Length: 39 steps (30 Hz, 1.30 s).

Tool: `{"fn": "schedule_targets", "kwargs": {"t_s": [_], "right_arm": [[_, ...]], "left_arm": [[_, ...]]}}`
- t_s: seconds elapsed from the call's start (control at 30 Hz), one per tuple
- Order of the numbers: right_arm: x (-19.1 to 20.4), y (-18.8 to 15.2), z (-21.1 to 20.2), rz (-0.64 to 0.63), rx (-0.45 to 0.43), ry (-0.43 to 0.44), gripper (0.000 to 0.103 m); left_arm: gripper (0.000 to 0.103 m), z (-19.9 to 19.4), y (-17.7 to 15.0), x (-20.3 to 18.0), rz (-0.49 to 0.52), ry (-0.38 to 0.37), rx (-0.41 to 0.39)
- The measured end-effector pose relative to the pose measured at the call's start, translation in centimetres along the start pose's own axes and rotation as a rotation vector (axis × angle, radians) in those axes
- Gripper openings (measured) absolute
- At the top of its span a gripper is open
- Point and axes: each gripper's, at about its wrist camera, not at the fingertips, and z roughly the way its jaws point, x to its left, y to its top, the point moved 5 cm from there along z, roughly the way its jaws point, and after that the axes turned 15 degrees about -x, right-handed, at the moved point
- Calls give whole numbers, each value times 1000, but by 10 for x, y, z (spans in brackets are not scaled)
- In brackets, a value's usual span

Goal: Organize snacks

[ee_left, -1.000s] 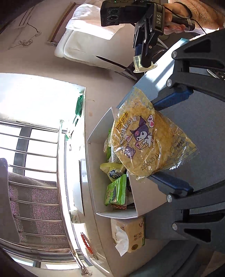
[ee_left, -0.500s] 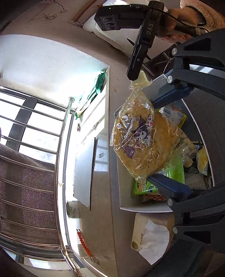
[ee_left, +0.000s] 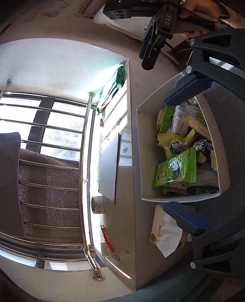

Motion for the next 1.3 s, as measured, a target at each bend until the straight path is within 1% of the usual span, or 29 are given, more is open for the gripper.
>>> {"fn": "schedule_targets", "kwargs": {"t_s": [0.13, 0.23, 0.37, 0.43, 0.5, 0.57, 0.63, 0.67, 0.73, 0.8, 0.83, 0.9, 0.97, 1.07, 1.1, 1.2, 1.3], "right_arm": [[26, 3, -33, -118, -95, 0, 103], [40, -2, -55, -130, -114, -3, 103], [54, -20, -83, -94, -99, 61, 103], [60, -30, -99, -89, -105, 84, 103], [64, -39, -114, -93, -103, 89, 103], [66, -48, -129, -96, -94, 95, 103], [65, -55, -146, -84, -105, 99, 103], [65, -58, -155, -78, -116, 98, 103], [65, -66, -171, -77, -111, 98, 103], [66, -75, -186, -80, -113, 97, 103], [65, -80, -192, -79, -109, 93, 103], [63, -93, -202, -57, -90, 87, 103], [60, -107, -210, -33, -69, 79, 103], [58, -124, -214, -5, -23, 96, 103], [58, -127, -214, -11, -12, 100, 103], [59, -128, -217, -39, -20, 83, 103], [61, -127, -218, -30, -28, 101, 103]], "left_arm": [[103, -33, 4, 2, 7, 58, -49], [103, -61, 3, -2, 23, 70, -95], [103, -91, -7, -12, 1, 19, -80], [103, -108, -14, -18, 15, 24, -90], [103, -126, -21, -27, 29, 25, -97], [103, -142, -30, -33, 23, 26, -93], [103, -157, -39, -37, -1, 15, -81], [103, -166, -44, -38, -18, 16, -84], [103, -182, -52, -39, -47, 17, -90], [103, -195, -62, -42, -52, 29, -82], [103, -200, -67, -43, -46, 39, -77], [103, -208, -77, -46, -17, 92, -65], [103, -216, -86, -48, -14, 112, -54], [103, -224, -96, -55, -34, 70, -38], [103, -226, -98, -56, -35, 71, -36], [103, -226, -100, -61, -22, 70, -29], [103, -225, -100, -63, -11, 75, -29]]}}
